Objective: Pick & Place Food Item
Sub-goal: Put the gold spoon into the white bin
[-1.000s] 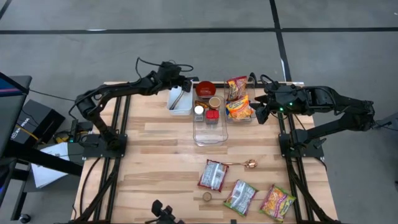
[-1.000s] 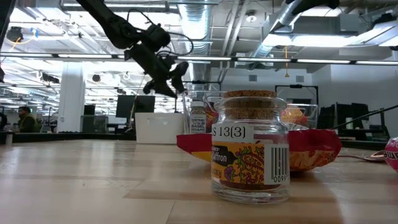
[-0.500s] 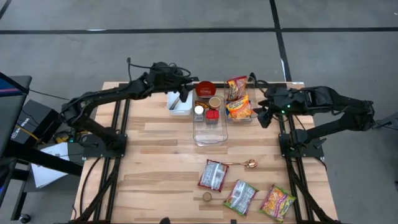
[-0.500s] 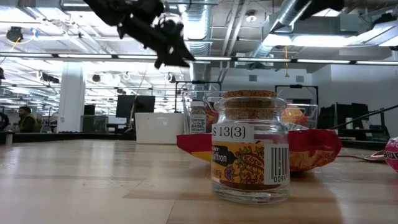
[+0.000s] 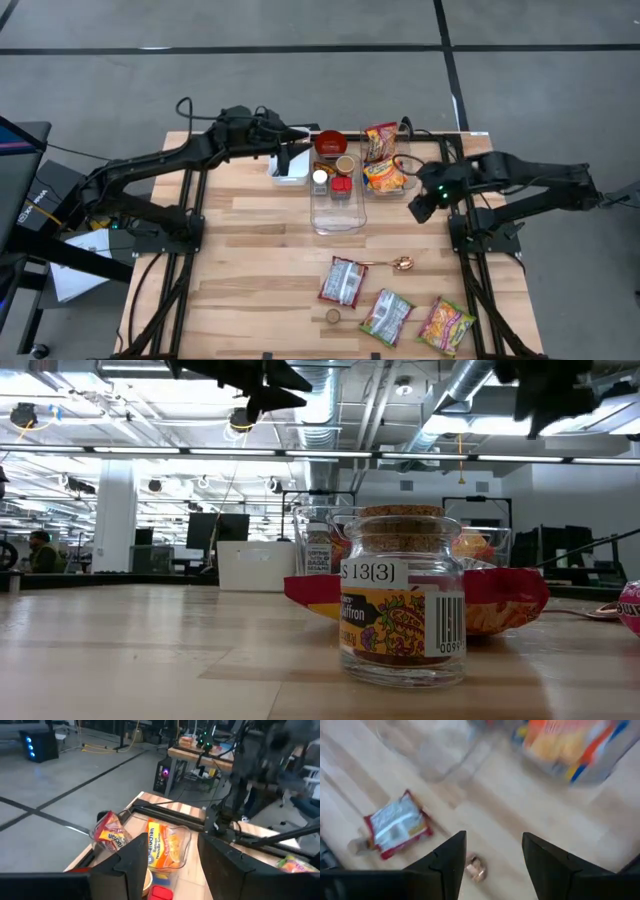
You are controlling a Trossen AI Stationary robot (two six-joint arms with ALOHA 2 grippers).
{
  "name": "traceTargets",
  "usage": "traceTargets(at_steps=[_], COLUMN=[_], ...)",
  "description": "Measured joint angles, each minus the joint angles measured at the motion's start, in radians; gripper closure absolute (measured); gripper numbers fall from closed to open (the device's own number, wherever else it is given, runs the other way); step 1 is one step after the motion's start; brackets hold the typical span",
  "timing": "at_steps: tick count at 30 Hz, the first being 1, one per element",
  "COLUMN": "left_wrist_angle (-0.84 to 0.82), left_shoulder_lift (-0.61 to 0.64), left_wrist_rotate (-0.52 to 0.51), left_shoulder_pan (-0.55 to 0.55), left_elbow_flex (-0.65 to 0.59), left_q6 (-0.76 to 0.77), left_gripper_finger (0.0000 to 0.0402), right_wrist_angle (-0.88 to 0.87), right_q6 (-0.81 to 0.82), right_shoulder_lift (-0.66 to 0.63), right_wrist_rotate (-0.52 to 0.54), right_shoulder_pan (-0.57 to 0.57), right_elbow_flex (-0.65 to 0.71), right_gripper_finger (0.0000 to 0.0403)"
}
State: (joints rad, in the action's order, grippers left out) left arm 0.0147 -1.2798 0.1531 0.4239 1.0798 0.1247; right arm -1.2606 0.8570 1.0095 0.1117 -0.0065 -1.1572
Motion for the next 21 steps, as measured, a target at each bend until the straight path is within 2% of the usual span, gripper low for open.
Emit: traceTargets(at_steps=[8, 21], left_wrist_angle=[-0.004, -0.021], left_shoulder_lift=[0.004, 0.003], left_wrist_rotate=[-0.006, -0.006], left_shoulder_pan=[-0.006, -0.006], left_elbow_flex=[0.000, 0.000], left_q6=[0.040, 0.045], left_gripper_finger=[0.0255, 0.0262], right_wrist_angle=[0.137, 0.427], right_q6=[0.233, 0.602], right_shoulder_lift=[0.000, -0.026], right_wrist_rotate=[-0.258, -0.275], right_shoulder_pan=[0.085, 0.286], right_elbow_flex=[0.230, 0.535], right_gripper_finger=[0.0216, 0.0216])
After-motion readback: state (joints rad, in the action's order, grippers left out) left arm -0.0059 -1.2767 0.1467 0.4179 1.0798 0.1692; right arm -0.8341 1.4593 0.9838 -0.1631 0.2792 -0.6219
